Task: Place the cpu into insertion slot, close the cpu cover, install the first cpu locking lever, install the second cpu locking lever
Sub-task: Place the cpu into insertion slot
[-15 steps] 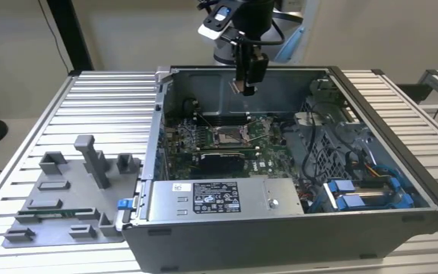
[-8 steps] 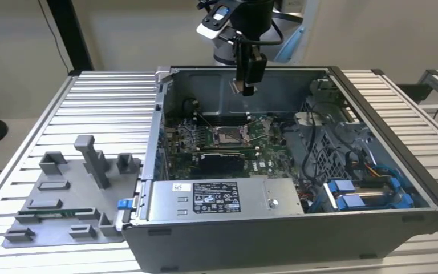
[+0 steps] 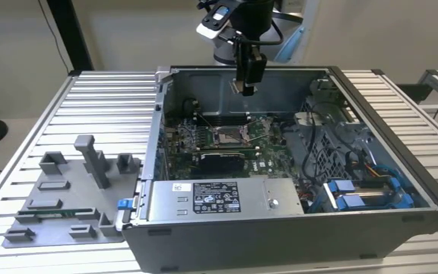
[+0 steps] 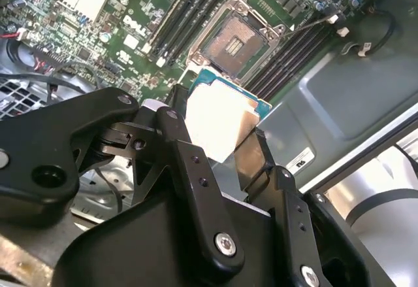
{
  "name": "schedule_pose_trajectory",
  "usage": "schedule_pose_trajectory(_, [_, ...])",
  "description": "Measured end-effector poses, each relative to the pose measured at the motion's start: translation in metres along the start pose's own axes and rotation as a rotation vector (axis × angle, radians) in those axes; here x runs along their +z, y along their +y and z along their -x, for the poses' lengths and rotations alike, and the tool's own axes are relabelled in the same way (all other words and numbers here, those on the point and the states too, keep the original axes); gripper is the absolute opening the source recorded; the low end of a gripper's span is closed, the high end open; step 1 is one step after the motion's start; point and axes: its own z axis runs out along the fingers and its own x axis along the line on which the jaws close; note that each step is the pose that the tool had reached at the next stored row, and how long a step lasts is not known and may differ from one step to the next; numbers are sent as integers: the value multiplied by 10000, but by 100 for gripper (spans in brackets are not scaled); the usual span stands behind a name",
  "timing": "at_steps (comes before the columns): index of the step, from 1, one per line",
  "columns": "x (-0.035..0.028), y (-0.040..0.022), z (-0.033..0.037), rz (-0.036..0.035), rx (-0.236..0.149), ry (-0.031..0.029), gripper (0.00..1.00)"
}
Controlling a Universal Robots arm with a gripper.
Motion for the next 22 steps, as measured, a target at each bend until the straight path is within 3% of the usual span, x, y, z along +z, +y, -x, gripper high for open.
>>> schedule_pose_trajectory(22, [3,4,-46,28,1039,-70,0])
